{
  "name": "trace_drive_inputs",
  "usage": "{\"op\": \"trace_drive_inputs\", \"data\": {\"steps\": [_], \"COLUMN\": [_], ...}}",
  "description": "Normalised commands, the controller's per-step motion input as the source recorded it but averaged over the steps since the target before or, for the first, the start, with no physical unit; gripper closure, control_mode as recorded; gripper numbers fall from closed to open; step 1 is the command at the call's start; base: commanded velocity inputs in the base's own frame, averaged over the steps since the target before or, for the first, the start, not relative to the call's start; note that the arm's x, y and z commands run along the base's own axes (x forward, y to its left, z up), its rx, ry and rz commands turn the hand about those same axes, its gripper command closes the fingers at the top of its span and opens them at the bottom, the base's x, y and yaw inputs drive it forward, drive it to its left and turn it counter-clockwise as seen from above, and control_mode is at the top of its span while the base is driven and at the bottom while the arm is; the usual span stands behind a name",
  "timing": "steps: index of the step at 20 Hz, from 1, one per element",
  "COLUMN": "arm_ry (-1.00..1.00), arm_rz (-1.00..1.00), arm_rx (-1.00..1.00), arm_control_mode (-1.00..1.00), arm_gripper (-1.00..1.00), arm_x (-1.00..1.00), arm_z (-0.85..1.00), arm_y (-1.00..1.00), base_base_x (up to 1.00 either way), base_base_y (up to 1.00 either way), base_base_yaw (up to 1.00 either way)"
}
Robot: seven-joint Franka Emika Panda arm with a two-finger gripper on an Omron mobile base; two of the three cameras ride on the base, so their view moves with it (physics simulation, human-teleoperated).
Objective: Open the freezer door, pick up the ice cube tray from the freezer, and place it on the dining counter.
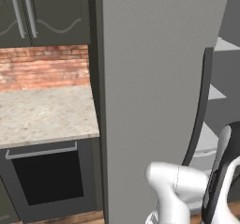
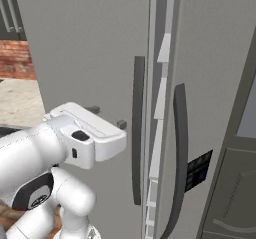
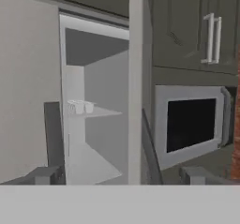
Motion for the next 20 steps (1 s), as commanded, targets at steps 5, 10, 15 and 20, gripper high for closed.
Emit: {"op": "trace_drive_inputs", "data": {"steps": [5,10,15,20], "arm_ry": [0.00,0.00,-0.01,-0.09], "arm_rz": [-0.39,-0.37,-0.33,-0.22], "arm_rx": [0.00,0.00,0.00,0.00], "arm_control_mode": [-1.00,-1.00,-1.00,-1.00], "arm_gripper": [-1.00,-1.00,-1.00,-1.00], "arm_x": [0.05,0.21,0.25,0.28], "arm_z": [0.23,0.07,0.06,0.01], "arm_y": [0.54,0.37,0.22,0.00], "base_base_x": [0.00,0.00,0.00,0.00], "base_base_y": [0.00,0.00,0.00,0.00], "base_base_yaw": [0.00,0.00,0.00,0.00]}}
